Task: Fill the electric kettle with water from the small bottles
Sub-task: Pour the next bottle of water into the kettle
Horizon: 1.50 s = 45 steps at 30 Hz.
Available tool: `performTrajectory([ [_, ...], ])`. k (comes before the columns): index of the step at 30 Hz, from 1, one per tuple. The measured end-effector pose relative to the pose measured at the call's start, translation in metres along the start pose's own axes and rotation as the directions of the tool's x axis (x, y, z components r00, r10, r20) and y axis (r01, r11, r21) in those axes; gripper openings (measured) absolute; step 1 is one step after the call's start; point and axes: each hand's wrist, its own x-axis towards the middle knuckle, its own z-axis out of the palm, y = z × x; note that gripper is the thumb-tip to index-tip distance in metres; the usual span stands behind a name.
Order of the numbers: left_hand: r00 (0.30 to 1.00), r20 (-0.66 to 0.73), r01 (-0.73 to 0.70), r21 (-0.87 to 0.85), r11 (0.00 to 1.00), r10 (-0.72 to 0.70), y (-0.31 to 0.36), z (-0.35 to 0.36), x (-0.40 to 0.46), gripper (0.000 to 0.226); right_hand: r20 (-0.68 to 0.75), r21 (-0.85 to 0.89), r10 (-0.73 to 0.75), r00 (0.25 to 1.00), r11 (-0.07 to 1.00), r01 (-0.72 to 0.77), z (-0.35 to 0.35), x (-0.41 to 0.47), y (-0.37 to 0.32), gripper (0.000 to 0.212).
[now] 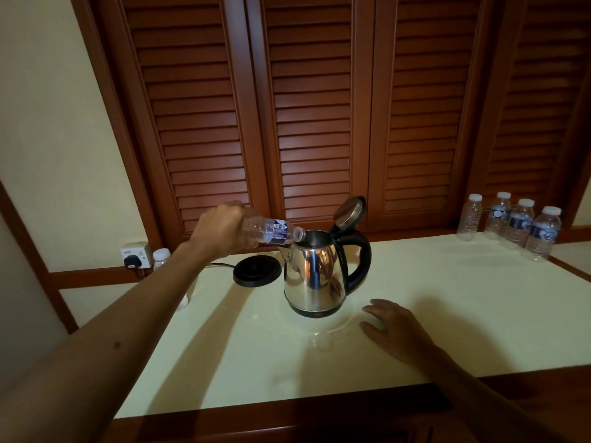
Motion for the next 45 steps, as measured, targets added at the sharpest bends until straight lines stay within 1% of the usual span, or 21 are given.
performTrajectory([
  [10,0.999,-0.013,-0.037,-0.013,0.999,0.036,-0.001,-0.003,0.004,0.059,-0.006,-0.017,-0.005,1.000,1.000,0.005,0.001,0.000,0.000,0.048],
  [18,0.993,-0.006,-0.120,0.058,0.991,0.120,0.004,-0.006,0.007,0.056,-0.008,-0.013,-0.003,1.000,1.000,0.003,0.001,0.000,-0.001,0.048],
  [35,0.974,-0.020,-0.225,0.036,0.974,0.226,0.008,-0.006,0.021,0.054,-0.007,0.011,0.013,1.000,1.000,-0.013,-0.001,-0.001,-0.001,0.049],
  [42,0.966,-0.047,-0.254,0.027,0.967,0.256,0.013,-0.007,0.023,0.048,0.005,0.007,0.016,1.000,1.000,-0.016,-0.001,0.000,-0.001,0.050],
  [45,0.972,-0.081,-0.220,0.001,0.975,0.220,0.011,-0.004,0.025,0.054,0.009,0.009,0.020,1.000,1.000,-0.021,-0.001,0.000,-0.001,0.051],
])
